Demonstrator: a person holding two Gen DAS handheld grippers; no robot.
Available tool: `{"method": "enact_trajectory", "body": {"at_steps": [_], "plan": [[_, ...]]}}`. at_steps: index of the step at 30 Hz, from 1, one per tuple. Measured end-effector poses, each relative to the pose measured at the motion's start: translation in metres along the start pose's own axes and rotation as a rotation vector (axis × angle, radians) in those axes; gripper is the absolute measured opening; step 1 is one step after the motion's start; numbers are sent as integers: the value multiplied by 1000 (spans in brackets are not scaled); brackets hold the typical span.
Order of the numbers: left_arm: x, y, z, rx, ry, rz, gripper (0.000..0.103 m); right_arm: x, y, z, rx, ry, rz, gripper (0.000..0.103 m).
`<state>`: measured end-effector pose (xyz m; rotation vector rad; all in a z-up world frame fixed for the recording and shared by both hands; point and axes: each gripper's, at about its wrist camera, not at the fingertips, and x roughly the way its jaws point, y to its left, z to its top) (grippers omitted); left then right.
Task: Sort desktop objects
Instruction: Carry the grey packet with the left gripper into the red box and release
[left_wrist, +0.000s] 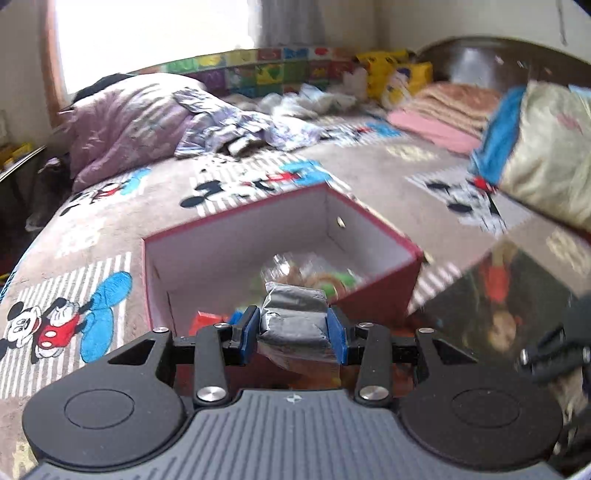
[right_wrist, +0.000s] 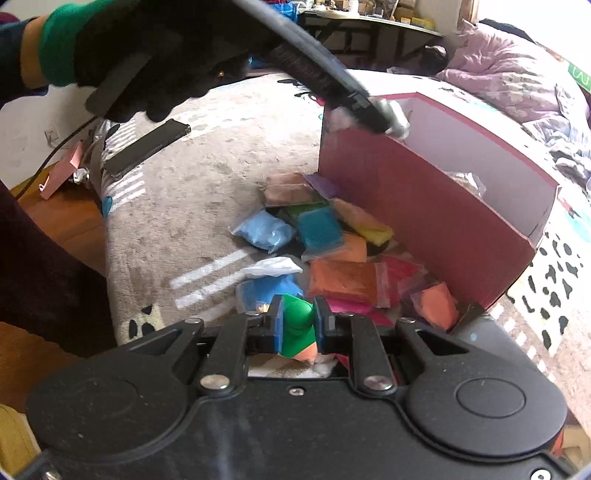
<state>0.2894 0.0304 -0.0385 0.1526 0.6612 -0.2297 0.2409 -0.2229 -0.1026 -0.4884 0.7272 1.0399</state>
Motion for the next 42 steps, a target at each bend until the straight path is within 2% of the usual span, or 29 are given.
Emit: {"method": "enact_trajectory", "body": {"at_steps": [11, 18, 22, 26, 28, 35, 42], "plan": [[25, 30, 35, -119, -23, 88, 39, -12, -3, 6, 13, -43, 7, 16], [61, 36, 46, -119, 39, 141, 39, -18, -5, 6, 15, -59, 13, 16], [90, 44, 50, -192, 90, 141, 39, -17, -7, 6, 26, -63, 16, 16], [116, 59, 37, -279, 139, 113, 39, -14, -7, 4, 40, -60, 26, 16], [130, 64, 31, -268, 182, 132, 39, -13, -8, 3, 48, -57, 30, 16], [155, 75, 28, -266, 265, 129, 39, -6, -9, 4, 82, -55, 53, 16], [171, 67, 41, -170, 323, 165, 39, -4, -7, 5, 90, -51, 61, 16]]}}
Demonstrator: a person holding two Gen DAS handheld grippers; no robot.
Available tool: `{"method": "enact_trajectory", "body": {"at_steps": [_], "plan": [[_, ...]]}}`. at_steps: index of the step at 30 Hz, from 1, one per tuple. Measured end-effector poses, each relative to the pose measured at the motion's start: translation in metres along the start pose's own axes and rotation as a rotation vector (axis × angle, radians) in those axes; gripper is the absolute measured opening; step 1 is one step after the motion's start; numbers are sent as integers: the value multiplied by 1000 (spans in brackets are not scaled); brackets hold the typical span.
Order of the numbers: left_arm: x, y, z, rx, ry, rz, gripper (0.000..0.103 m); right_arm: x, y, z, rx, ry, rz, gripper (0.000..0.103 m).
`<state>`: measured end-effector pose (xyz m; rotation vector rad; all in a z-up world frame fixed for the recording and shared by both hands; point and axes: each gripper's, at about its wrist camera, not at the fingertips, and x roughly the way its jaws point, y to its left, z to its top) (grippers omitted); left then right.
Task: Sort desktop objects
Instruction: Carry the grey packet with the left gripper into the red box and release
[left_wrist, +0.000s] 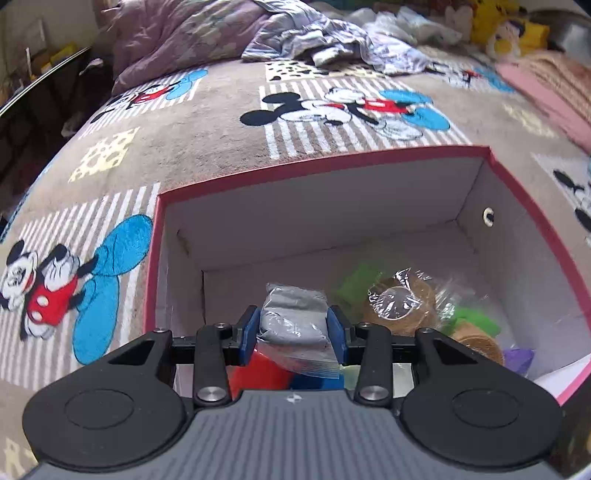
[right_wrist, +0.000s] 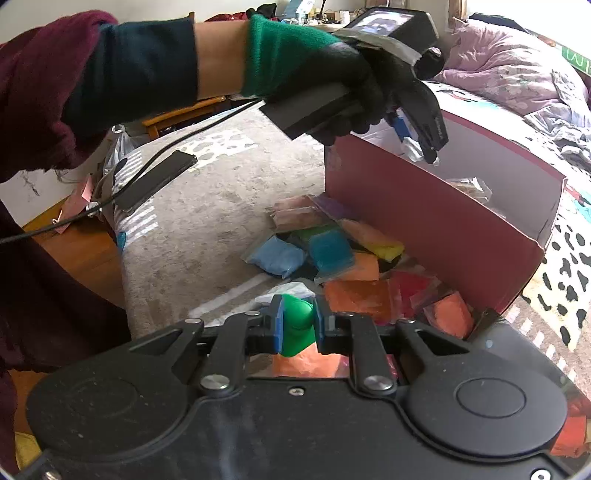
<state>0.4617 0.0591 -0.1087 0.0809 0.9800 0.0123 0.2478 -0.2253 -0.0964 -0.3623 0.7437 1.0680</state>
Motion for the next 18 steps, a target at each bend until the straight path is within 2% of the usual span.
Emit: {"method": "enact_trajectory", "body": {"at_steps": [12, 15, 18], "plan": [[20, 2, 1, 6, 82, 20, 39, 0, -1, 4, 17, -9, 1, 16], [22, 5, 0, -11, 102, 4, 39, 1, 0, 4, 16, -5, 0, 16], [22, 7, 0, -31, 125, -10, 44, 0, 1, 5, 16, -2, -5, 16]]}}
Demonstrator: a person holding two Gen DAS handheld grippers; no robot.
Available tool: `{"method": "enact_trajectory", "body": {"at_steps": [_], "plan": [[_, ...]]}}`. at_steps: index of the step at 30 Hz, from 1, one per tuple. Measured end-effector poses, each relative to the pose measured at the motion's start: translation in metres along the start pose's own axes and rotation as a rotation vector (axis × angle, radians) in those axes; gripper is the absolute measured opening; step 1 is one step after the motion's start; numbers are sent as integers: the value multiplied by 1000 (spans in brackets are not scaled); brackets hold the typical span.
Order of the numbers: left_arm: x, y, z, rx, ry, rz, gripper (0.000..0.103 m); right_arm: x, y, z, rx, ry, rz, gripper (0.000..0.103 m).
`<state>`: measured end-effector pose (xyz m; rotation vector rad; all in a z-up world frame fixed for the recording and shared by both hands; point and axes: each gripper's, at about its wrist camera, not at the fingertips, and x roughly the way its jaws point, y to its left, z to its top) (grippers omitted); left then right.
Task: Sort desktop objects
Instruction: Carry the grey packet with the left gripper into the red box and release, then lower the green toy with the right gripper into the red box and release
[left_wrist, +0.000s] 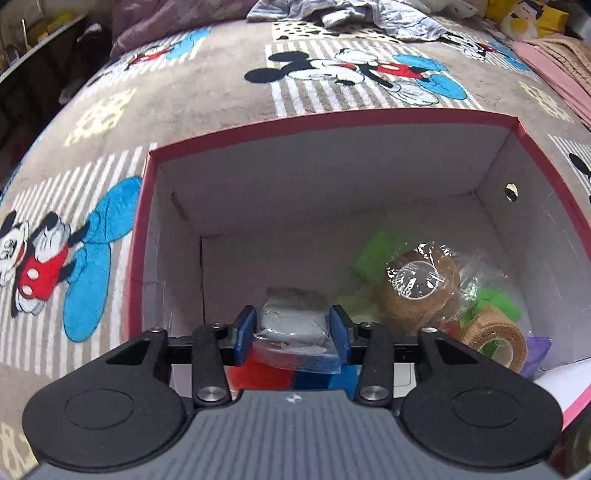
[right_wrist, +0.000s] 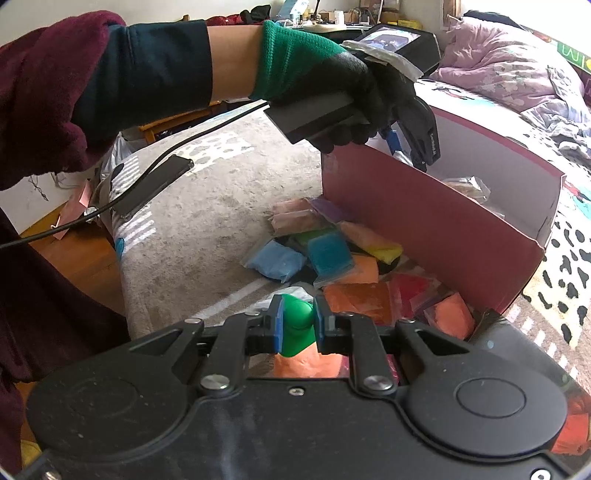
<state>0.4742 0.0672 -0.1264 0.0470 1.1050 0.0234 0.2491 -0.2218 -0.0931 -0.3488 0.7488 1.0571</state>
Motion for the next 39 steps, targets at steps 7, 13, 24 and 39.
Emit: {"method": "enact_trajectory", "body": {"at_steps": [7, 13, 24, 39], "plan": [[-11, -1, -4, 7, -15, -26, 50, 1, -1, 3, -5, 8, -20, 16], [-36, -1, -11, 36, -83, -43, 51, 1, -4, 6, -8, 24, -63, 16], [-83, 5, -47, 84, -164, -88, 51, -9, -2, 28, -28, -2, -178, 16], [-147, 15, -115, 69, -286, -128, 51, -17, -10, 73, 203, -118, -241, 16]]}}
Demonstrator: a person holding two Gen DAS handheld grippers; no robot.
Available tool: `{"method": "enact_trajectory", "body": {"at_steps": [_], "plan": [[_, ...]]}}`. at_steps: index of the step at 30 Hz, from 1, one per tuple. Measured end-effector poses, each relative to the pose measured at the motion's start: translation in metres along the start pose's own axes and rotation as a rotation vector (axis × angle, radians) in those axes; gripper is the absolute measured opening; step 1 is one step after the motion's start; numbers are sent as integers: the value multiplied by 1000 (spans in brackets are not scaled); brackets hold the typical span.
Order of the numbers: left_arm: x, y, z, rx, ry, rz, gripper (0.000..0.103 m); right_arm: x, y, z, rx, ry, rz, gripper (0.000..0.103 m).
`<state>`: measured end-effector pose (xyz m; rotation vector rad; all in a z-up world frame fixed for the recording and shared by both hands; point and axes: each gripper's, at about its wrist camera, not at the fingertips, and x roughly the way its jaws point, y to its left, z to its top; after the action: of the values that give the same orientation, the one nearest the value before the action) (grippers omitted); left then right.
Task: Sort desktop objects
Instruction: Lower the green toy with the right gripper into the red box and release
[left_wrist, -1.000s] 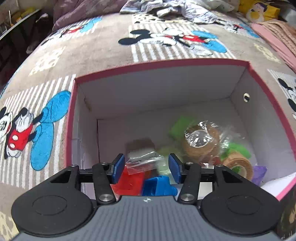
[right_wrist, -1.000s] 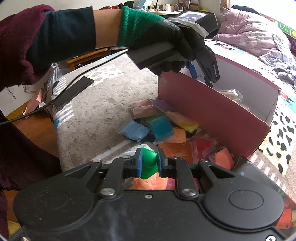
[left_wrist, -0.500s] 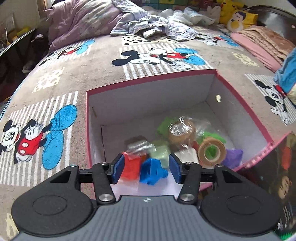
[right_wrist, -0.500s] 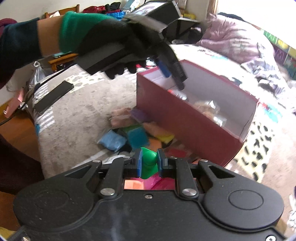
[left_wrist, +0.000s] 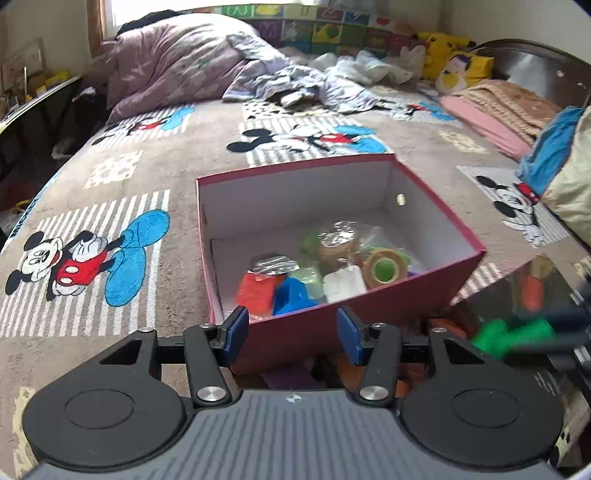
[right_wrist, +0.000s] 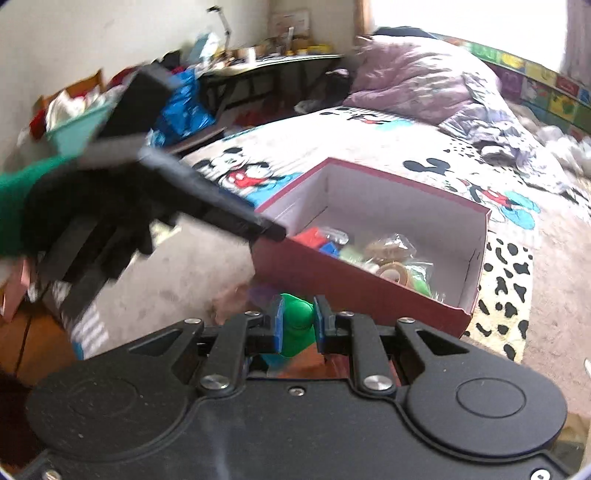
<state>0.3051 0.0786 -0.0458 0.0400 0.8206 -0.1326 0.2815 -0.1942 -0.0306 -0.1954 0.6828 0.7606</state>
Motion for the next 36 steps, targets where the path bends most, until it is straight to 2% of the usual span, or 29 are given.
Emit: {"method": "enact_trajectory", "body": {"at_steps": [7, 15, 18, 19, 23, 29, 36], "plan": [[-24, -1, -28, -24, -44, -56, 51, 5, 4, 22, -2, -61, -33, 16], [-34, -4, -44, -46, -90, -47, 52, 8, -19, 49, 66, -131, -105, 16], [-35, 1, -49, -61, -80, -40, 61, 9, -25, 56, 90, -152, -123, 16], [-35, 2, -50, -62, -81, -35, 62, 11, -27, 58, 96, -155, -126, 16], [-36, 4, -52, -66, -82, -29, 62, 25, -30, 63, 90, -143, -138, 16], [-33, -2, -54, -44, -85, -18, 62, 52, -40, 62, 86, -81, -151, 16], [-18, -21, -68, 30, -43, -25, 62, 71, -65, 61, 112, -31, -169, 16]]}}
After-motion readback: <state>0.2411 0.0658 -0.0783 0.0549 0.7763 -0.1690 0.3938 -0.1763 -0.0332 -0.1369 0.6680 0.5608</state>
